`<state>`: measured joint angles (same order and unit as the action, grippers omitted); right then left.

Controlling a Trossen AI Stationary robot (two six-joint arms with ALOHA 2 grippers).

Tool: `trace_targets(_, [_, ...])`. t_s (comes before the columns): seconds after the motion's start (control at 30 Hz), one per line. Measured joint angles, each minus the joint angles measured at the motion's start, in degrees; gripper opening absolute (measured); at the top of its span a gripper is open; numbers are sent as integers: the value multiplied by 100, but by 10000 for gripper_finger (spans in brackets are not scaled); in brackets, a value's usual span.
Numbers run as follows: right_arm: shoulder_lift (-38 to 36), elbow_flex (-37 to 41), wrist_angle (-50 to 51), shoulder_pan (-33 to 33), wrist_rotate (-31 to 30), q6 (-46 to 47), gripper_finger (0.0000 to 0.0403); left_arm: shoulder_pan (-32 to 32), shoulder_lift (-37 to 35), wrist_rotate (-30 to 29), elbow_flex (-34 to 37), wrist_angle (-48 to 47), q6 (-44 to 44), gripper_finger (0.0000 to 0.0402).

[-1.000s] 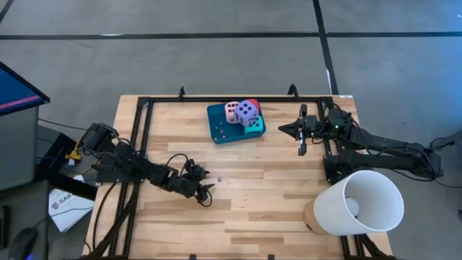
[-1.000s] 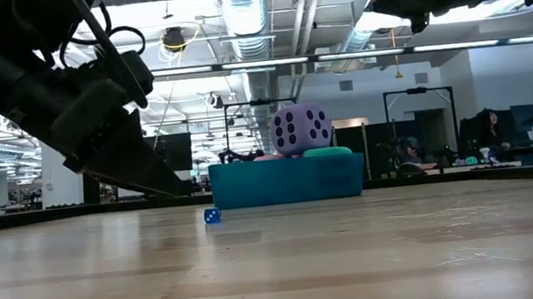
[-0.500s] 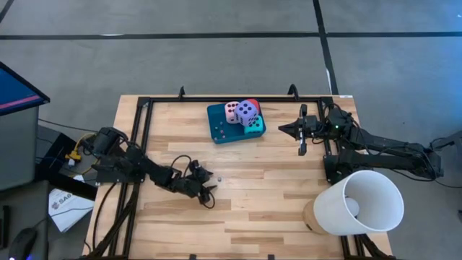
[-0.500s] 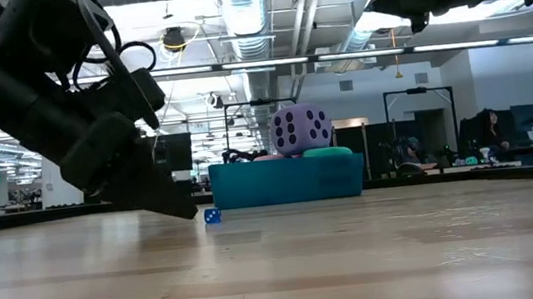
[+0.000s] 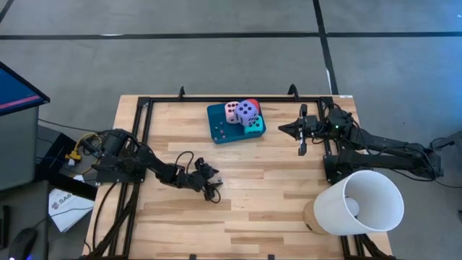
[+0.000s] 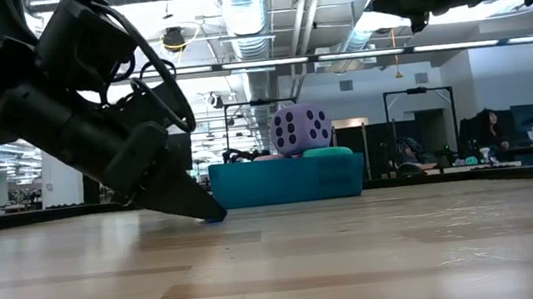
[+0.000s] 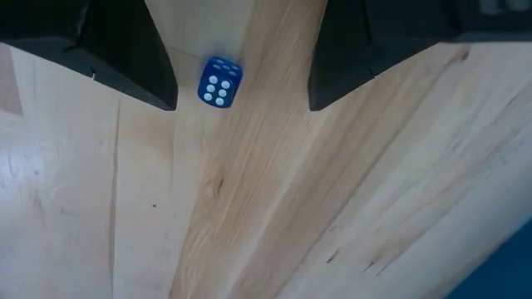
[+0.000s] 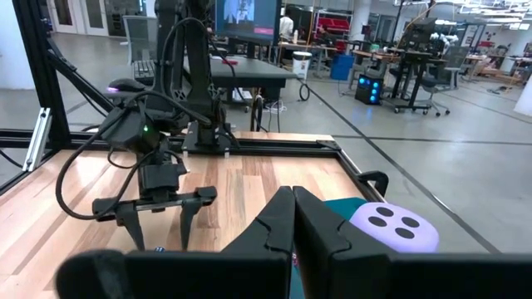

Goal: Pick & Place Dice
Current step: Put the small blue dice into the blue bin

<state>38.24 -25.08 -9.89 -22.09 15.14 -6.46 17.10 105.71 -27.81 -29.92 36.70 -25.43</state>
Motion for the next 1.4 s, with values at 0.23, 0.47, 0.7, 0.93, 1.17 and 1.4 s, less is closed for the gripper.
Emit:
trace_targets(0.23, [0,0,0,0,0,-2,0,28,-76,111,4,-84,5,263])
trace_targets(0.47, [1,2,2,-1,0,0,0,28,-74,85,5,-133,3,235])
trace_targets(0.7, [0,2,2,0,0,0,0,17,-72,31,11,-158,-18,171])
trace_targets(0.93, [2,2,3,-1,0,0,0,2,-70,35,14,-147,-41,110])
trace_targets(1.17, [0,2,2,0,0,0,0,9,-68,83,9,-139,-48,64])
trace_targets(1.4, [2,2,2,-2,0,0,0,11,-68,74,9,-140,-52,50])
